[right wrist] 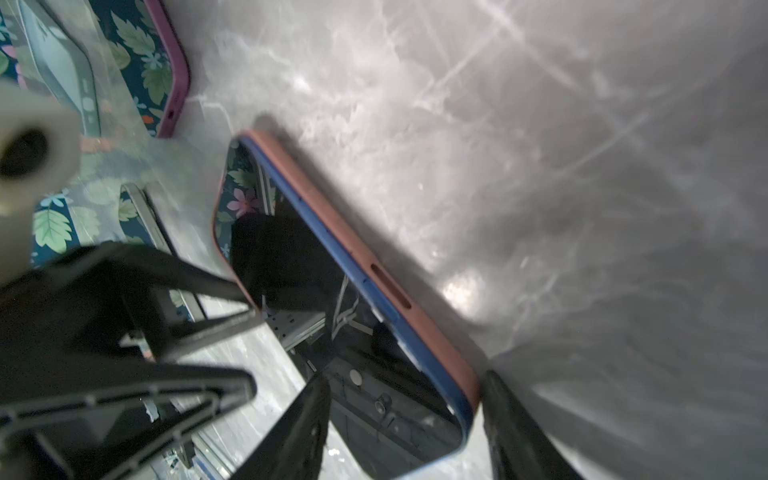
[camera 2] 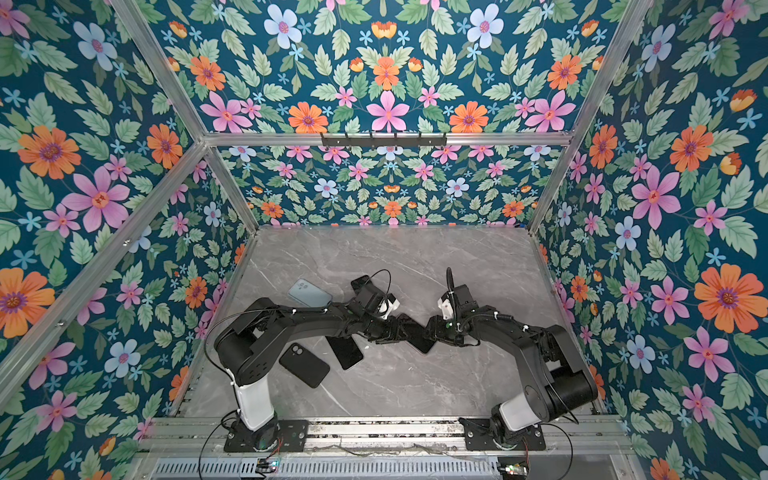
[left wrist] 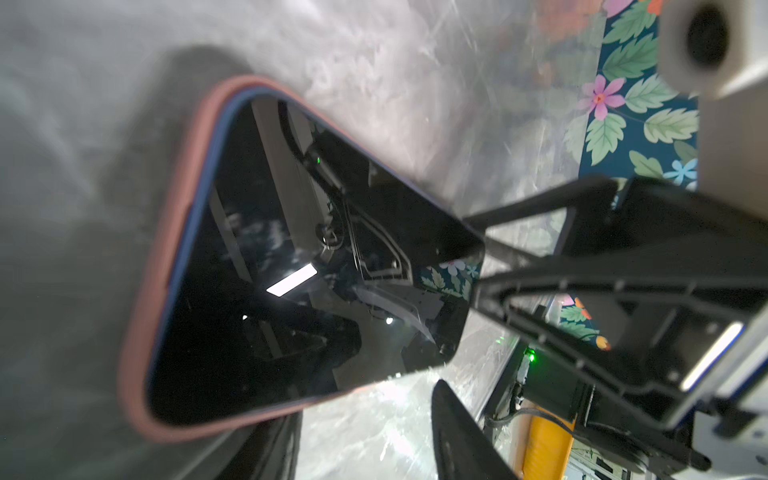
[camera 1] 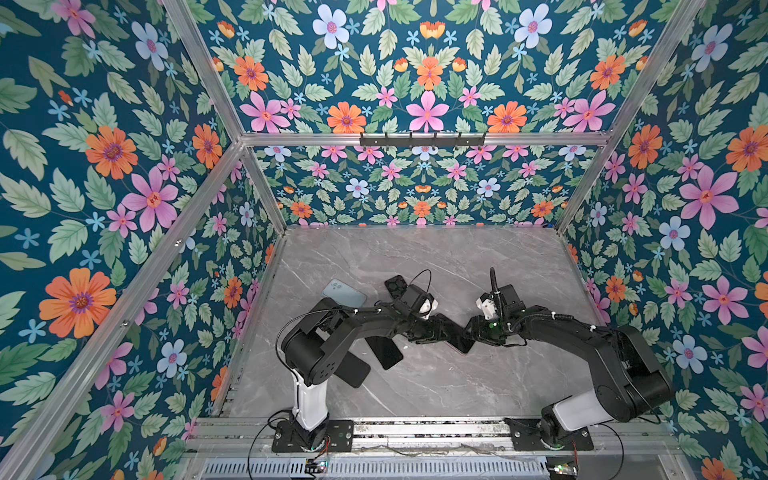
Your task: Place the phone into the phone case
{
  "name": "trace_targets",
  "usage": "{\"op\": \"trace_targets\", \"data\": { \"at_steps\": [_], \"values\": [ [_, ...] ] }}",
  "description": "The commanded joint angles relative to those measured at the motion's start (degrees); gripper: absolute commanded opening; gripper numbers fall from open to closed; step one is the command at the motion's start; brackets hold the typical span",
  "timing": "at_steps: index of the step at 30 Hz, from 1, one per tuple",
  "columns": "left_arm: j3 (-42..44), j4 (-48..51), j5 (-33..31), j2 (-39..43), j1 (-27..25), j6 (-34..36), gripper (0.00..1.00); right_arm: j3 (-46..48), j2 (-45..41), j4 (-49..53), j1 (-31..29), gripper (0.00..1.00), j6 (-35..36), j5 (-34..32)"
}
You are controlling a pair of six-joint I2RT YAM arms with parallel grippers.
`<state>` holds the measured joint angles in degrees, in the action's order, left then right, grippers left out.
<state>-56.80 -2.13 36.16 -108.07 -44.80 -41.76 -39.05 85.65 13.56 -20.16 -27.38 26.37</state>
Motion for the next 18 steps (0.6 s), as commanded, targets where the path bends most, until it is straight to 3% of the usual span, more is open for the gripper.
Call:
{"op": "trace_targets", "data": {
  "at_steps": [1,18],
  "values": [
    [-1.52,4.17,-2.9,-1.62,0.29,1.68,0.52,1.13,-1.15,1.1,-1.29,0.56,-1.83,1.97],
    [-2.09,5.41,-2.83,-1.78,0.36,2.04,0.38,4.25,-2.37,-3.83,-7.19,0.43,-7.71,2.25]
  ]
}}
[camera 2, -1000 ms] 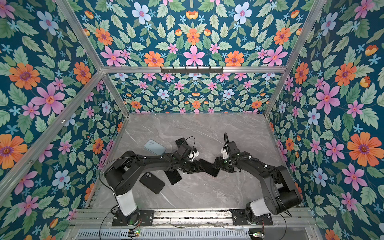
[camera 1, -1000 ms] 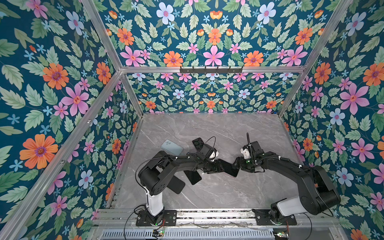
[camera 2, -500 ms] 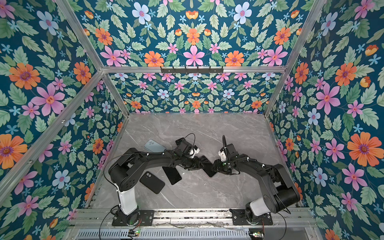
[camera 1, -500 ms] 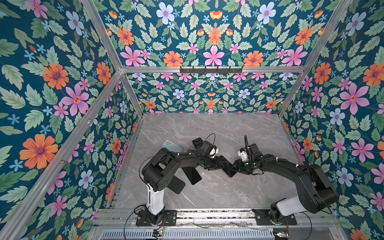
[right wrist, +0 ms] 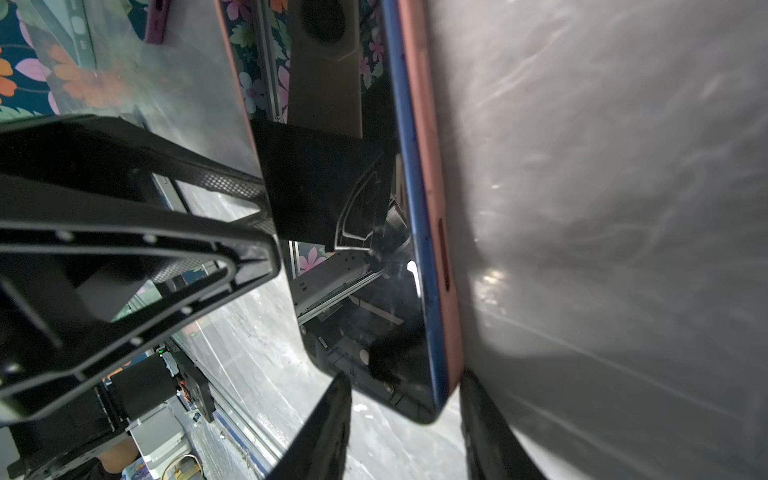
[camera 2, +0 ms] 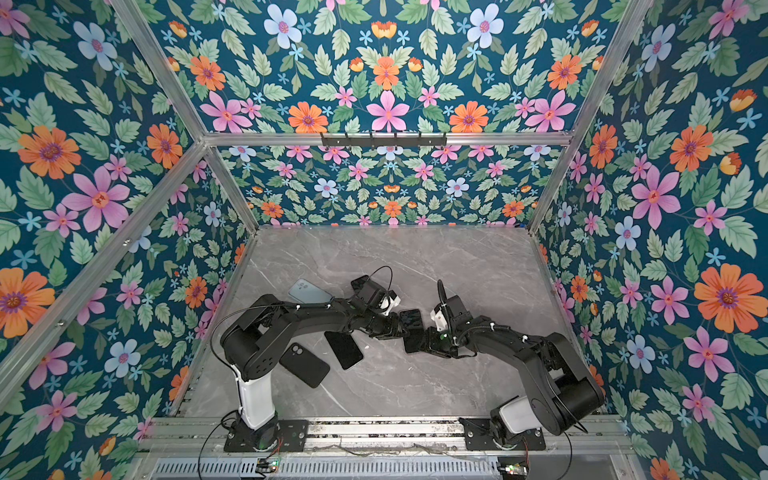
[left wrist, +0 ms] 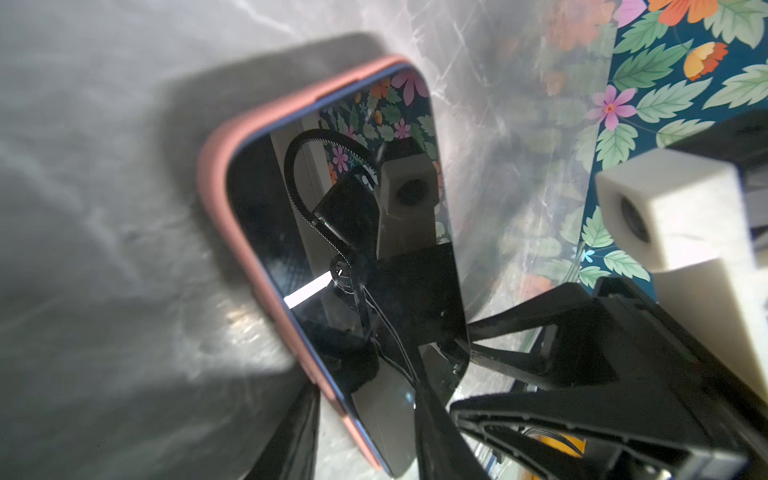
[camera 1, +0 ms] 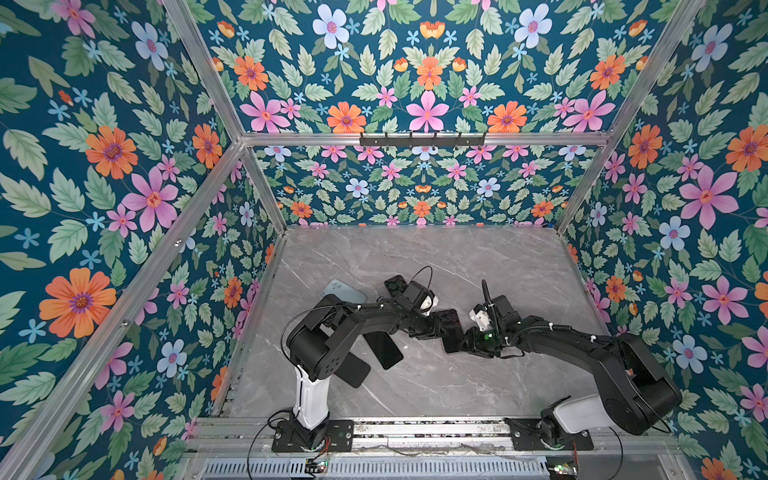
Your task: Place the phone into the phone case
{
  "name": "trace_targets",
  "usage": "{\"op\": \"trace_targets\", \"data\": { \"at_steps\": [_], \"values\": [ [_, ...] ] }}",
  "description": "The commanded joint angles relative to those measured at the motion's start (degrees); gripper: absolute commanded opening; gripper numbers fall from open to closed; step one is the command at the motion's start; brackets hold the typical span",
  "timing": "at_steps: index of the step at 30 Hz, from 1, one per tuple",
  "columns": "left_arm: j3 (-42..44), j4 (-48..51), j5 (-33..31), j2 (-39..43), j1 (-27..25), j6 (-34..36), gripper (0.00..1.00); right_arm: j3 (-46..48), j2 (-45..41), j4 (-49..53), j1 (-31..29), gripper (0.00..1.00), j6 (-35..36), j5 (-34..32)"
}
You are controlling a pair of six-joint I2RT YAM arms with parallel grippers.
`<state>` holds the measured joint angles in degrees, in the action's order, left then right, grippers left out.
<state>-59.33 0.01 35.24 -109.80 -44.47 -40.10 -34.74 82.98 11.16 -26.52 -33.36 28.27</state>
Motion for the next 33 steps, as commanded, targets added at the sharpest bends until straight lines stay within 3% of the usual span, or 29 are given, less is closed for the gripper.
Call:
{"op": "trace_targets", "data": {
  "at_steps": [1,13,19,33],
  "values": [
    [0.53,3.1,-1.86,-0.06,0.08,0.24,0.38,-0.05,0.53,-1.74,-1.06,0.42,-1.94,0.33],
    [3.04,8.84,-2.74,3.37,-0.1,-0.06,0.36,-0.15,-4.8,5.07,-1.38,0.45,-2.17,-5.26],
    [2.7,11.93,-1.05,5.47,-0.75,-2.33,0.34,0.46,-6.22,4.77,-1.47,0.45,-5.47,-3.75],
    [-4.57,19.4,-4.75,4.16,-3.54,-1.57,0.28,-1.55,-4.39,4.59,-3.47,0.34,-9.53,-6.19]
  ]
}}
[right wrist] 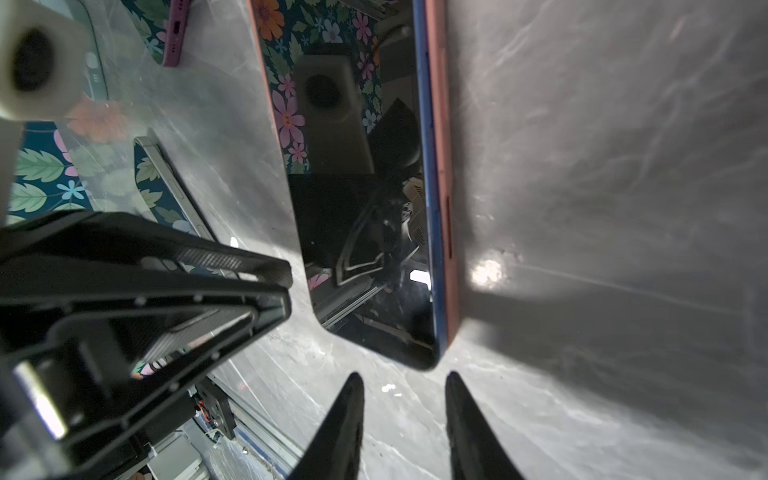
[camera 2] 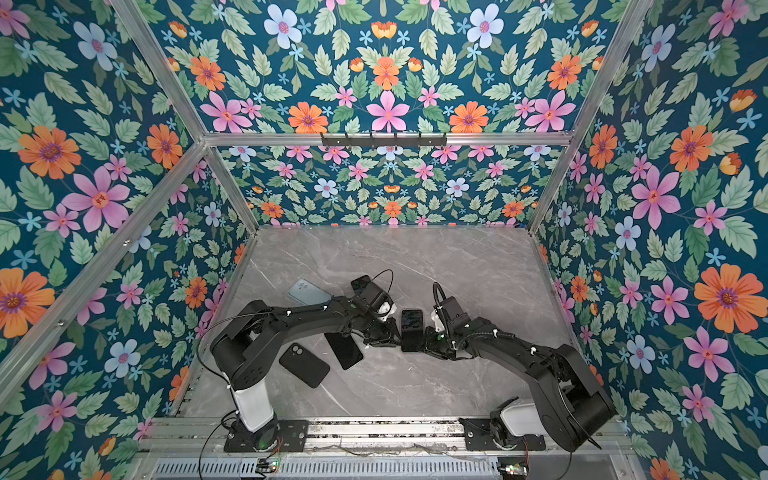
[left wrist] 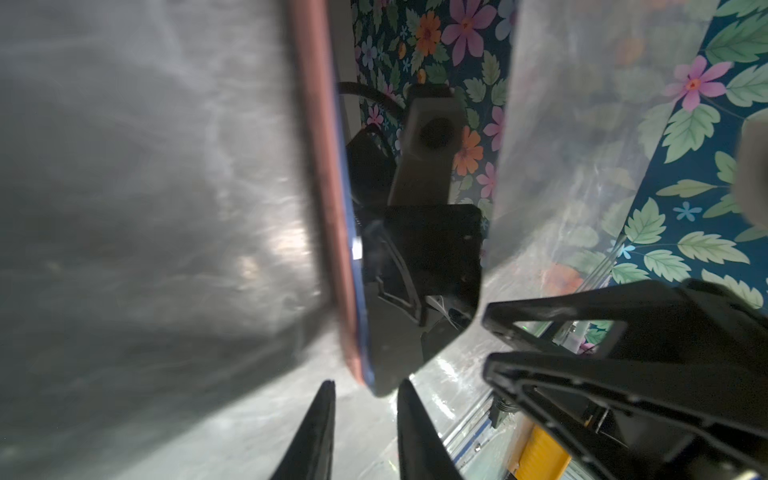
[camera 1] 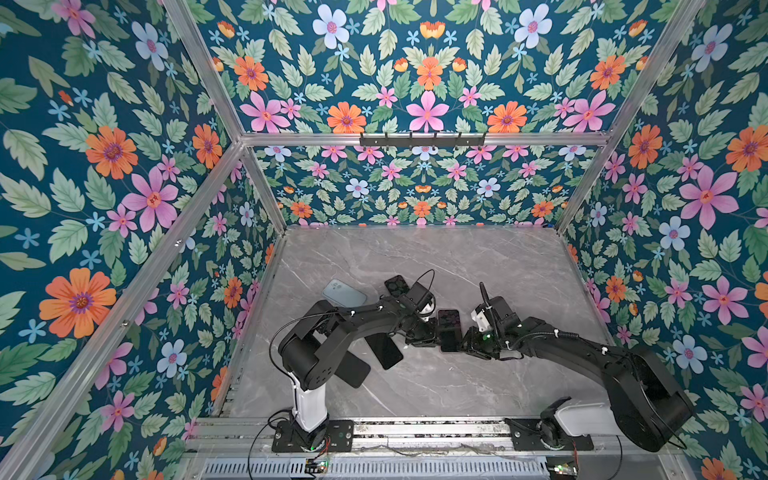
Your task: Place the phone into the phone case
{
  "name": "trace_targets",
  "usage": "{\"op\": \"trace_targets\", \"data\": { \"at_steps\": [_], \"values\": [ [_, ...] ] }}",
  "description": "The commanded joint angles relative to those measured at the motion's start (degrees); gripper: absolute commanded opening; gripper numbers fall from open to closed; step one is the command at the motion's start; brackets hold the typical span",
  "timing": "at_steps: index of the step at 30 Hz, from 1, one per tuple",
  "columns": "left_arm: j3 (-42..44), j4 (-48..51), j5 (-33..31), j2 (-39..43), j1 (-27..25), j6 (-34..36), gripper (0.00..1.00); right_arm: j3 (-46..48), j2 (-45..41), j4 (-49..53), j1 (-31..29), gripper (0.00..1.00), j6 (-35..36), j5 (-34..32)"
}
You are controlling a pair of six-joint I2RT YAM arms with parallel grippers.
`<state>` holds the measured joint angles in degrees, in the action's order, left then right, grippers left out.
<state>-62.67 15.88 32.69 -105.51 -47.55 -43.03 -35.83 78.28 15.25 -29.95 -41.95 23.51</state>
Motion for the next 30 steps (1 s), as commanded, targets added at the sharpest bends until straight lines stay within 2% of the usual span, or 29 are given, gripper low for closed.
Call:
{"op": "trace_targets", "data": {
  "at_steps": [1,30],
  "values": [
    [-1.56,3.92,-2.68,-0.24,-0.5,1.36,0.27,-0.46,0.42,0.49,-0.07,0.34,-0.94,-1.73],
    [-4.62,4.95,-3.68,-3.78,-2.64,2.16,0.16,-0.9,4.34,-2.77,-0.19,0.3,-0.75,-0.22]
  ]
}}
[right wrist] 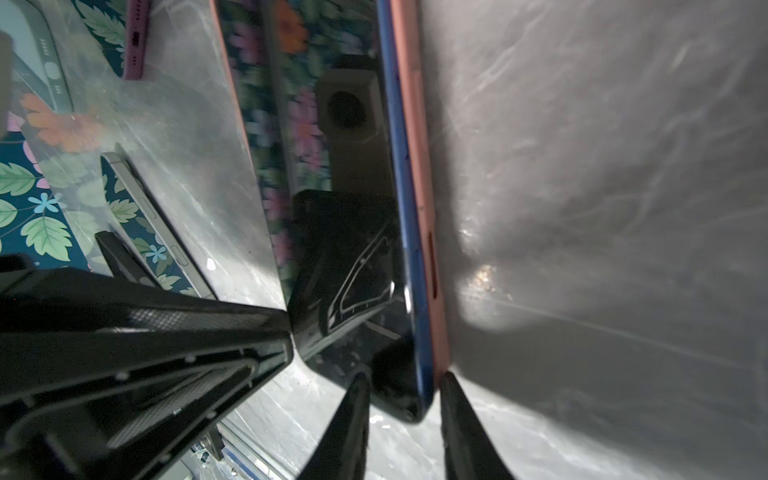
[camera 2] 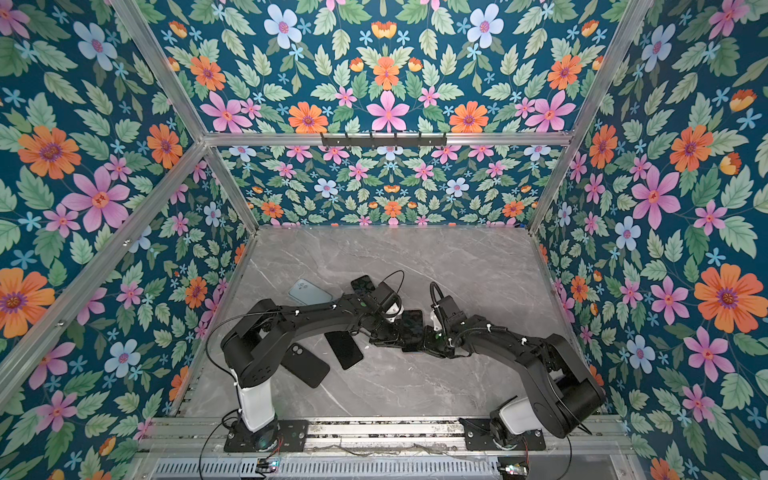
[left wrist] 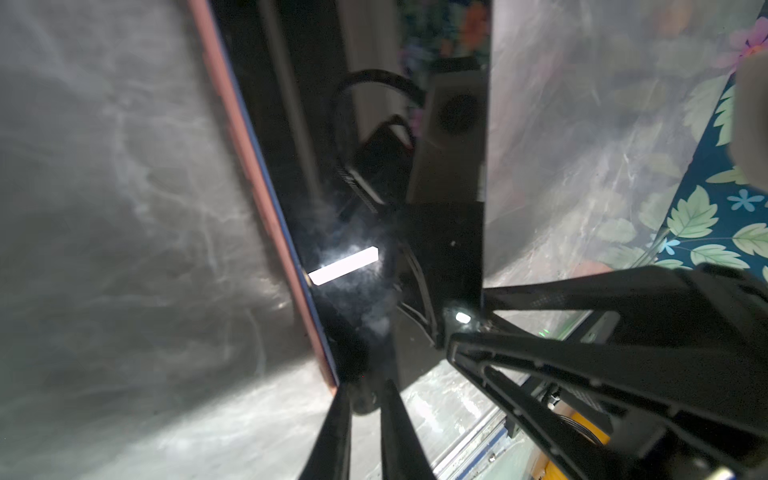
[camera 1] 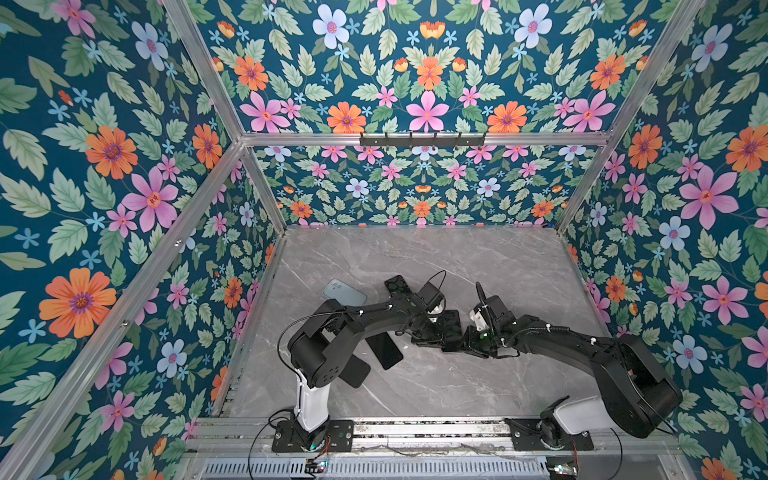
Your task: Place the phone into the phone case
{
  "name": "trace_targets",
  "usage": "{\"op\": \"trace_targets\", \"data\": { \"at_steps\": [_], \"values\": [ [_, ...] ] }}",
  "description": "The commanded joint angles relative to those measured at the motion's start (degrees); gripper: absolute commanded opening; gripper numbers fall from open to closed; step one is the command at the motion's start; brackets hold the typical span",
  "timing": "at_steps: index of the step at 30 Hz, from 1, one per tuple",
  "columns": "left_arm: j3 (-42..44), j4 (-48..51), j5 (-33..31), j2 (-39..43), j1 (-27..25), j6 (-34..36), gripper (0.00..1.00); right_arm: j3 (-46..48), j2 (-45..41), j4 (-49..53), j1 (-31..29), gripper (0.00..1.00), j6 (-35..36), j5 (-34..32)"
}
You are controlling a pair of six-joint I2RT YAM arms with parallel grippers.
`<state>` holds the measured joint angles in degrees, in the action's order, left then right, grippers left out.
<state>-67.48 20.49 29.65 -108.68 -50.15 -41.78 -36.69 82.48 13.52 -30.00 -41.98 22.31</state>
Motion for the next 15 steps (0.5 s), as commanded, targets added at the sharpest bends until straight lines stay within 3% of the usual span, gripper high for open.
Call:
{"op": "trace_targets", "data": {
  "at_steps": [1,15],
  "values": [
    [0.41,0.3,-0.72,-0.65,-0.03,0.91,0.16,-0.05,0.21,-1.11,-0.15,0.3,-0.8,0.99],
    [2.79,-1.32,-0.89,-1.97,0.14,1.3,0.12,-0.14,0.18,-1.17,-0.8,0.29,-1.13,0.9]
  ]
}}
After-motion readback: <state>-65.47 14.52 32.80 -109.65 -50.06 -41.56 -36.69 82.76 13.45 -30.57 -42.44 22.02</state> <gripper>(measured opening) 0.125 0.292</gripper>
